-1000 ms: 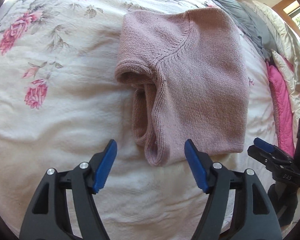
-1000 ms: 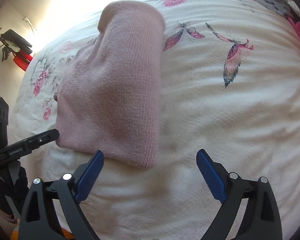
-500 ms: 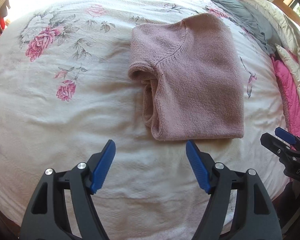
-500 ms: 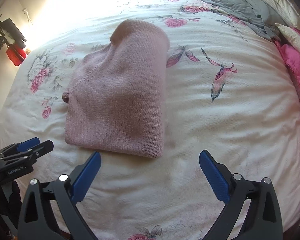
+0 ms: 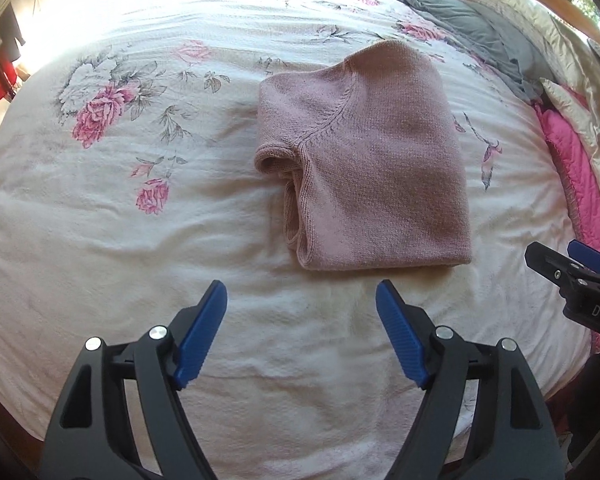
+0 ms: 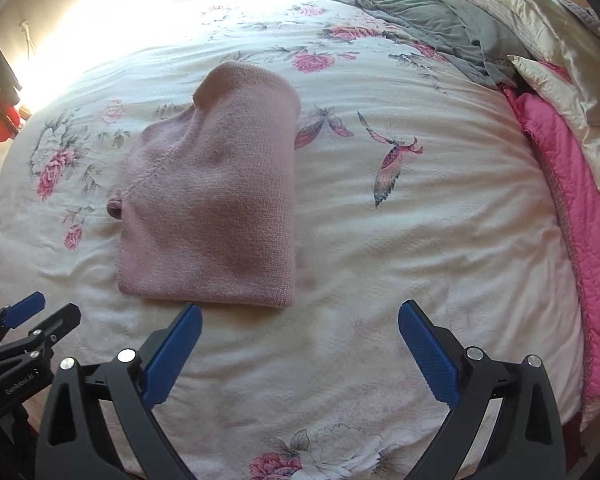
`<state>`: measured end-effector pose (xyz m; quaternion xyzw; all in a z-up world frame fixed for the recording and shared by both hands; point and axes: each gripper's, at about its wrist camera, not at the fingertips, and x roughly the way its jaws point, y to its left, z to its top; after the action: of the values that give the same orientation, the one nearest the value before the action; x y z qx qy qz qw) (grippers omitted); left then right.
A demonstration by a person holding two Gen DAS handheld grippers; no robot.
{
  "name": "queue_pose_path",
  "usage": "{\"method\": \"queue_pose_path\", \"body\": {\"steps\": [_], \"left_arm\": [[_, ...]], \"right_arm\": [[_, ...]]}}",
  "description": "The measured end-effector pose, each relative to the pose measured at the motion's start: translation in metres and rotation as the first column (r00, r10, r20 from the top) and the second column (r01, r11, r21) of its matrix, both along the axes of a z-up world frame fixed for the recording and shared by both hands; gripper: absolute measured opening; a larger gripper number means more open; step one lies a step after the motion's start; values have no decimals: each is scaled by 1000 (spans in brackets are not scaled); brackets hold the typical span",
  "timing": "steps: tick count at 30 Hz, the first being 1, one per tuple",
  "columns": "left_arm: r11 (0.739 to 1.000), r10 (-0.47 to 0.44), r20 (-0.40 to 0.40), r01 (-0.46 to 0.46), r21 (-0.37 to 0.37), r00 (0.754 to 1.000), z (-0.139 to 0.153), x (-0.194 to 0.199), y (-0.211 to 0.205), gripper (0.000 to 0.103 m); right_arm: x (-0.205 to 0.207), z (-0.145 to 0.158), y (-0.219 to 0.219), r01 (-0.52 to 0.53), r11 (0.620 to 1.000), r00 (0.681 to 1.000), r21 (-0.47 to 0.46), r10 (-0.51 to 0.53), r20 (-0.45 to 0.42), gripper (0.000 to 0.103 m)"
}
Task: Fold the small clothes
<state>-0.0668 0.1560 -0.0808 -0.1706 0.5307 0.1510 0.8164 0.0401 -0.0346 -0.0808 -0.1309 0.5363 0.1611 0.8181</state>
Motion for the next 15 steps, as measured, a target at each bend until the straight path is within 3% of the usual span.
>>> {"method": "queue_pose_path", "body": {"steps": [15], "left_arm": [[1000,7,-32,-6,28,999,-8,-1,-2,78]], "right_arm": [[-3,1,3,-8,1000,1000,-20,8,17,99]]}}
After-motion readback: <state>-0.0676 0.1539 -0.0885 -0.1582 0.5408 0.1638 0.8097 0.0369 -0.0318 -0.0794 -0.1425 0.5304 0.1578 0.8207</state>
